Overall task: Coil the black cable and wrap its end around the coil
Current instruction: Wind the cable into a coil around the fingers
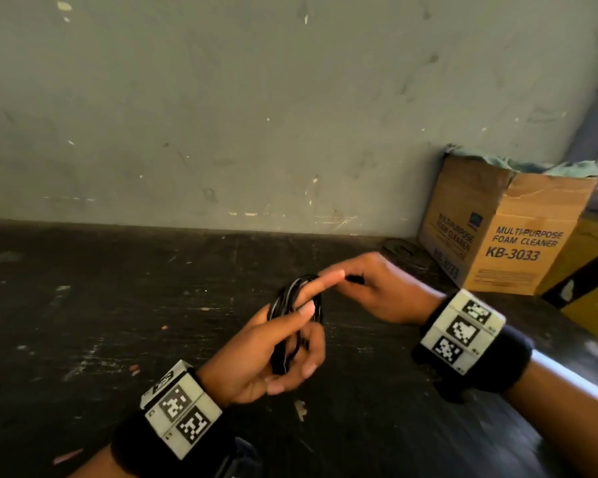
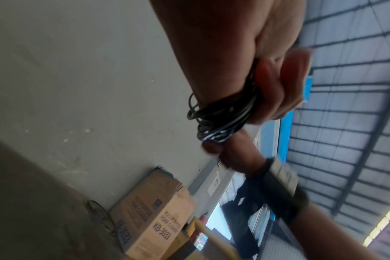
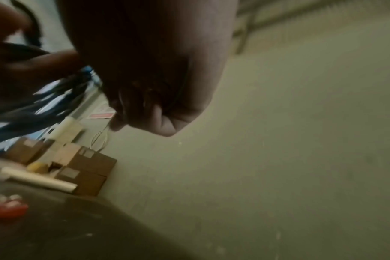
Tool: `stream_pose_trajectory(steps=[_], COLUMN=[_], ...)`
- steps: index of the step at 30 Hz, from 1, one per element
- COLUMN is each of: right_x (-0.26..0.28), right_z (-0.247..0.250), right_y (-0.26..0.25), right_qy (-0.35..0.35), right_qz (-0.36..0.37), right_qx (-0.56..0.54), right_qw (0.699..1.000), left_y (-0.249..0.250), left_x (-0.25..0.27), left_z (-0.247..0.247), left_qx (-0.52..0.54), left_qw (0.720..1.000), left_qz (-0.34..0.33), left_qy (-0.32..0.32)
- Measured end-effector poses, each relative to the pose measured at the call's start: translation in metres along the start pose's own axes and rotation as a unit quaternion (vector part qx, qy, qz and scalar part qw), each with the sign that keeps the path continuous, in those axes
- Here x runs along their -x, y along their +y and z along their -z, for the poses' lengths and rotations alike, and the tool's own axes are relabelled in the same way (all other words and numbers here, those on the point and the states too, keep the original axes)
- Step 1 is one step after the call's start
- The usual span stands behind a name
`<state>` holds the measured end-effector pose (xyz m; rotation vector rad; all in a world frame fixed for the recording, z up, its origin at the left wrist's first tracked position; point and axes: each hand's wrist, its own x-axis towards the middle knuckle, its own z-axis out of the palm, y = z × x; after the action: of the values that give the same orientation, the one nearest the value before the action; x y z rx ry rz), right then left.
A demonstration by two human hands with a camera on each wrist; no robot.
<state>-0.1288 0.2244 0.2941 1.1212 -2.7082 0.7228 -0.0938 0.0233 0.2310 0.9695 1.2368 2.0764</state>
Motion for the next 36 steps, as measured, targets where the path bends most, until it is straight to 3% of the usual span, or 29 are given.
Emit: stream_pose_trajectory(steps=[5,8,13,17,22,26,28,32,36], right_x=[0.013,0.013,0.009,-0.002,-0.015,-0.018,-0.019,-0.023,-0.023], right_z=[-0.066,-0.087,-0.088,-0.103,-0.119,-0.123,-0.120,-0.123,-0.127], right_y=[-0.009,-0.013,-0.034,-0.044,-0.040,-0.028,-0.022,-0.018,-0.022], right_qy=[0.075,0.090,0.139,0.192,0.240,0.294,0.309,0.301,0.248], right_qz=[-0.057,-0.104,-0.145,-0.164,-0.168,-0.157,-0.156,-0.165,-0.168], right_qx=[-0.146,-0.216,-0.469,-0.449,-0.523,-0.372,-0.314,-0.288,-0.318], right_qw=[0.985,0.967,0.860,0.857,0.800,0.866,0.884,0.894,0.899], left_y=[0.004,0.002,-0.002,-0.005,-0.011,-0.012,-0.012,-0.014,-0.020], left_x=[-0.009,-0.009,-0.008,-0.012,-0.016,-0.014,-0.012,-0.008,0.003], left_z=[0.010,0.014,0.016,0.016,0.012,0.007,0.006,0.010,0.015], left_qx=[0.089,0.099,0.113,0.133,0.125,0.065,0.070,0.159,0.112], left_qw=[0.990,0.984,0.973,0.968,0.949,0.925,0.910,0.886,0.889], left_qz=[-0.088,-0.102,-0.113,-0.137,-0.145,-0.114,-0.084,-0.078,-0.056], left_qy=[0.067,0.109,0.165,0.162,0.251,0.356,0.399,0.428,0.441])
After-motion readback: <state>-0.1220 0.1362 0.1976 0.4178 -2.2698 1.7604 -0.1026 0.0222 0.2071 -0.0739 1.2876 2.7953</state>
